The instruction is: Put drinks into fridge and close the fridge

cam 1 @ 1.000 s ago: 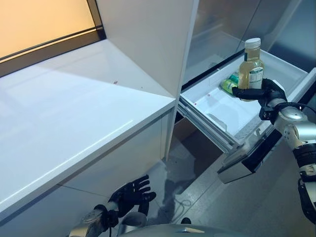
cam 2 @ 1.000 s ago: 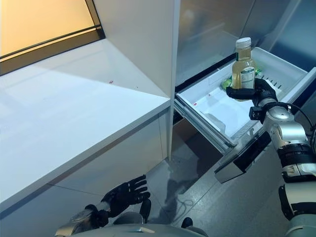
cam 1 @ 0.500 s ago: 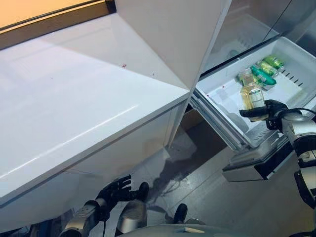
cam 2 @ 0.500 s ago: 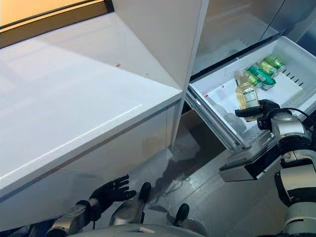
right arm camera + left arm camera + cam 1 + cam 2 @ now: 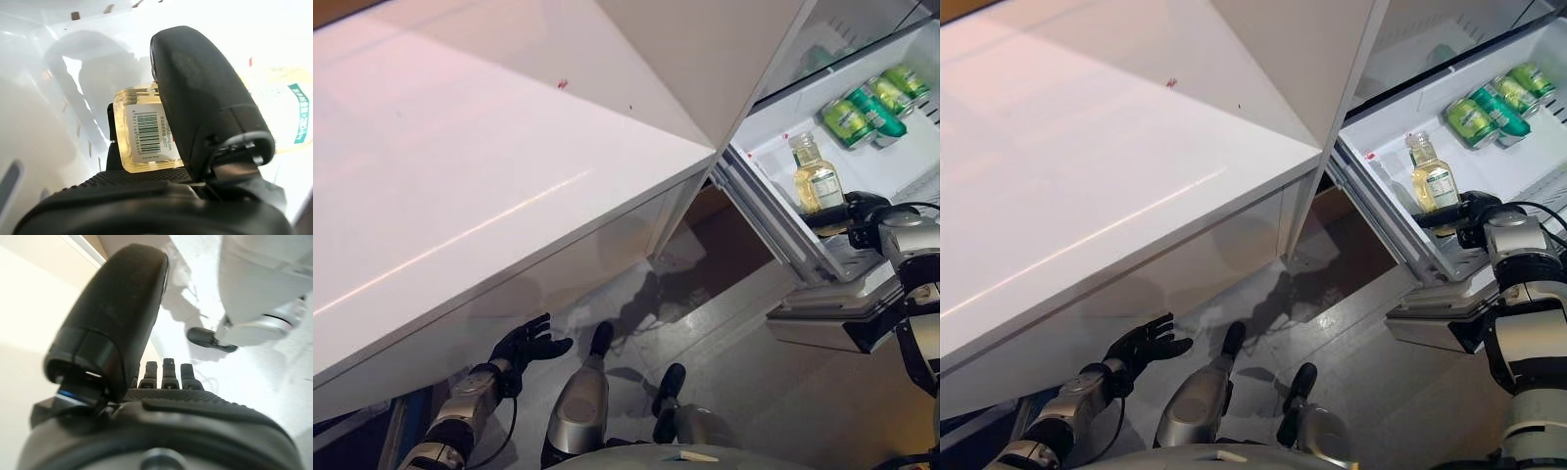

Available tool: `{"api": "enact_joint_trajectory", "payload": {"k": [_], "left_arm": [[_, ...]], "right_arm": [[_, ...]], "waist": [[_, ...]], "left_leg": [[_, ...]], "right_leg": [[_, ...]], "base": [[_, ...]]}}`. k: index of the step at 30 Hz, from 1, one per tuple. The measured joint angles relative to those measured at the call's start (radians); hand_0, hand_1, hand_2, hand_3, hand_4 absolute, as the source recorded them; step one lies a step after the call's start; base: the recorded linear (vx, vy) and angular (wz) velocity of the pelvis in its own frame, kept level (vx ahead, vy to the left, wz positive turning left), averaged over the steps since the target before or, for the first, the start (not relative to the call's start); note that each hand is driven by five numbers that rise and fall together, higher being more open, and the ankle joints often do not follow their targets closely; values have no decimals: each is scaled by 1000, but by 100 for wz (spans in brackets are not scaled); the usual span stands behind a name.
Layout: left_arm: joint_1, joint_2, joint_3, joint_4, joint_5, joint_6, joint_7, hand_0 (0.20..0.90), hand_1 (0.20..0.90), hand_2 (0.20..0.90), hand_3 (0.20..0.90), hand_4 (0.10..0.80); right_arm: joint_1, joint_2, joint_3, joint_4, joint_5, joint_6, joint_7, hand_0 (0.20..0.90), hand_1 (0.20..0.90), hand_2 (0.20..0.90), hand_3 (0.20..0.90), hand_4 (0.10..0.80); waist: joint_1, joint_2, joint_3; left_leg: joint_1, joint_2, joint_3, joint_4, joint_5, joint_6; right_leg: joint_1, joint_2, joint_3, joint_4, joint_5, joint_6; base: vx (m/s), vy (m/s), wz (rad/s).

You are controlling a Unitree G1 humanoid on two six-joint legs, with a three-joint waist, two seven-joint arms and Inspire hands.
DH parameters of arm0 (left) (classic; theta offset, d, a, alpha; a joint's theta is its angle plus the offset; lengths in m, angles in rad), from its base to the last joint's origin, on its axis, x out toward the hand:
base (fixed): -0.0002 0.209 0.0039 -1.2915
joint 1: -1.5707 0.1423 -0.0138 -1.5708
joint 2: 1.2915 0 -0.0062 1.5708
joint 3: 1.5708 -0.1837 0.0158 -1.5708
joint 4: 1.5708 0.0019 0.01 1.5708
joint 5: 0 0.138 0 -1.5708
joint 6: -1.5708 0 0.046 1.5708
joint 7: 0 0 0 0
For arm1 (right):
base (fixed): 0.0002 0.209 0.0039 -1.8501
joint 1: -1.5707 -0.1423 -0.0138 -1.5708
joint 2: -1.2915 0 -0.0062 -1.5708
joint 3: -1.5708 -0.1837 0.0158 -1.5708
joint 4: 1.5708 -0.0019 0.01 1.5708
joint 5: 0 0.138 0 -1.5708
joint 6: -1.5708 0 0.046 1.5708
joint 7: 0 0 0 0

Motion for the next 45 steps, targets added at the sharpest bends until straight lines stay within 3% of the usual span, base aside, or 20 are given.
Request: {"api": "enact_joint_trajectory", "payload": {"k": [4, 8, 9, 10, 20, 27, 35, 41, 45], "left_arm": [[0, 6, 0, 0, -1, -1, -3, 900, 900, 900, 900, 800], [-4, 6, -2, -2, -2, -3, -22, 900, 900, 900, 900, 800], [-4, 6, -3, -2, -3, -3, -24, 900, 900, 900, 900, 800], [-6, 6, -4, -2, -3, -3, -31, 900, 900, 900, 900, 800], [-18, 5, -15, -15, -7, -23, -33, 900, 900, 900, 900, 800], [-19, 4, -16, -12, -11, -24, -31, 900, 900, 900, 900, 800], [-18, 4, -13, -12, -10, -23, -30, 900, 900, 900, 900, 800], [-12, -7, 11, -10, 30, -19, -4, 900, 900, 900, 900, 800], [-3, -12, 49, -8, 39, -16, 9, 900, 900, 900, 900, 800]], "right_arm": [[-26, -7, 0, 1, -35, 7, 12, 300, 300, 300, 200, 100], [-53, -8, 1, 22, -74, 13, 25, 495, 495, 495, 428, 328], [-60, -8, 1, 24, -75, 15, 28, 669, 669, 669, 631, 531], [-75, -9, 1, 36, -82, 15, 38, 900, 900, 900, 900, 800], [-139, -31, 16, 78, -155, 18, 52, 900, 900, 900, 900, 800], [-179, -37, 86, 79, -269, 8, 79, 900, 900, 900, 900, 800], [-182, -50, 88, 54, -231, 7, 84, 900, 900, 900, 900, 800], [-154, -169, 78, -192, -127, -9, 78, 900, 900, 900, 900, 800], [-126, -241, 1, -320, -80, -31, 63, 900, 900, 900, 900, 800]], "waist": [[5, 18, 29], [6, 23, 44], [5, 23, 44], [3, 26, 47], [0, 47, 60], [-1, 60, 67], [-11, 59, 67], [-34, 51, 66], [-64, 17, 56]], "left_leg": [[-18, -2, 2, 14, 3, 4], [-19, -4, 4, 16, 8, 10], [-22, -4, 6, 16, 9, 12], [-22, -5, 7, 16, 11, 14], [-56, -6, -5, 31, 21, 12], [-61, -4, -13, 31, 29, 10], [-54, -5, -12, 27, 31, 12], [18, -2, 15, 0, 29, 15], [60, 1, 44, -10, 20, 17]], "right_leg": [[-23, -5, 3, 24, 0, 0], [-31, -10, 5, 38, -2, 1], [-39, -11, 9, 47, -4, 2], [-41, -13, 11, 51, -5, 2], [-78, -16, 0, 89, -12, 1], [-93, -19, -4, 120, -26, 0], [-88, -21, -3, 122, -23, -4], [-38, -19, 24, 106, -22, -3], [-11, -16, 53, 95, -20, -1]], "base": [[1, 0, -1], [1, 0, -1], [-19, -7, -5], [-26, -6, -4], [-9, 3, 3], [-17, 22, 3], [-24, 51, 0], [6, 57, -13], [13, 37, -21]]}}
